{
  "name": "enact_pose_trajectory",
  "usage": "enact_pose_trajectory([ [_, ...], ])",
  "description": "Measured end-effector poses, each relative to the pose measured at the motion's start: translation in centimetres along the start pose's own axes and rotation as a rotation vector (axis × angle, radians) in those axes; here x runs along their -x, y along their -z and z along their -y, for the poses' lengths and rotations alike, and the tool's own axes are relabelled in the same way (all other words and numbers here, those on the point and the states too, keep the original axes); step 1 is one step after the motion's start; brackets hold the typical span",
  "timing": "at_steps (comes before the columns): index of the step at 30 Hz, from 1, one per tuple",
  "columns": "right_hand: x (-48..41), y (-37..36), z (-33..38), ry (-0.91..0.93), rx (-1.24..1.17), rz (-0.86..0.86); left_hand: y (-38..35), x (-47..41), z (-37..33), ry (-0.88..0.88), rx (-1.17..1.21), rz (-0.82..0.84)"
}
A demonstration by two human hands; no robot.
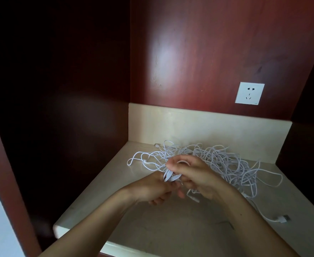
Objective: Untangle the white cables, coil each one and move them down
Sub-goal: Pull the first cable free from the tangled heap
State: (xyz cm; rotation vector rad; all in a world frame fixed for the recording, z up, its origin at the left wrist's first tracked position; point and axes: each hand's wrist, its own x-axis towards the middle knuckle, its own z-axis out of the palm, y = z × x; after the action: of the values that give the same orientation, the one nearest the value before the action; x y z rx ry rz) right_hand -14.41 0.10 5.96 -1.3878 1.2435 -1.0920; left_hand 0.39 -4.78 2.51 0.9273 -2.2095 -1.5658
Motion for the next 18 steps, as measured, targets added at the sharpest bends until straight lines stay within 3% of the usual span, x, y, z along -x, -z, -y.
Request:
enact_pose_trajectory([
  [4,-0.1,-0.8,-0.8,0.152,-0.018,-0.203,-0.2,-0.2,-0.5,-0.05,-0.082,-0.066],
  [9,-1.4,-0.7,-1.2,0.124,-0.252,-0.349,-0.7,-1.1,0.2,-0.282,-0.457,-0.534],
  [11,-1.7,-0.5,-1.5,0.098,-0.299,-0.342,-1.1,-1.1,0.3,-0.268,-0.309,-0.62],
  [18,-1.8,-0.9,-1.7,0.115,-0.385,-0.356,-1.8,-1.7,-0.6,-0.303,0.308,-0.698],
])
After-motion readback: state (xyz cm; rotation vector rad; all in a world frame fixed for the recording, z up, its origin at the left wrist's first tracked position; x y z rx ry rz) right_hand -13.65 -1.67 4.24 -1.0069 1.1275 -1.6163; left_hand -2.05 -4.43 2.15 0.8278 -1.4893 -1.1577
